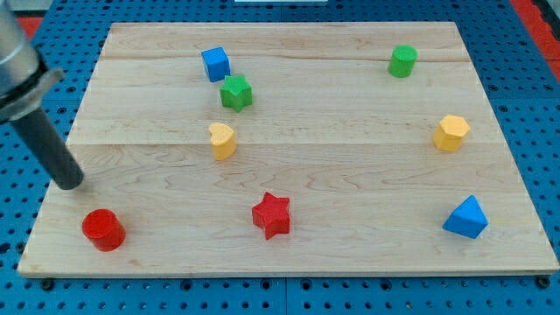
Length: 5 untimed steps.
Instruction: Move the red circle diagonally to the red star
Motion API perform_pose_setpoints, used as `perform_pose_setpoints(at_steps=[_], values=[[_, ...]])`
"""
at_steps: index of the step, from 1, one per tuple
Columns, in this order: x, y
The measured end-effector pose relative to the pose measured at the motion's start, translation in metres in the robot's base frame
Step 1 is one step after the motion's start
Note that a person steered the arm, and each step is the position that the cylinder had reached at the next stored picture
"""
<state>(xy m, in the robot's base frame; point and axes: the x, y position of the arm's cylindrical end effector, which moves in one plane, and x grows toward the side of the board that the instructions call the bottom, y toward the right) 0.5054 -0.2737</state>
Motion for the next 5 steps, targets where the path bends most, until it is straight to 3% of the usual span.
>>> perform_pose_setpoints(at_steps=[1,2,5], values=[[0.041,-0.014],[0.113,0.003],[0.096,0.058]])
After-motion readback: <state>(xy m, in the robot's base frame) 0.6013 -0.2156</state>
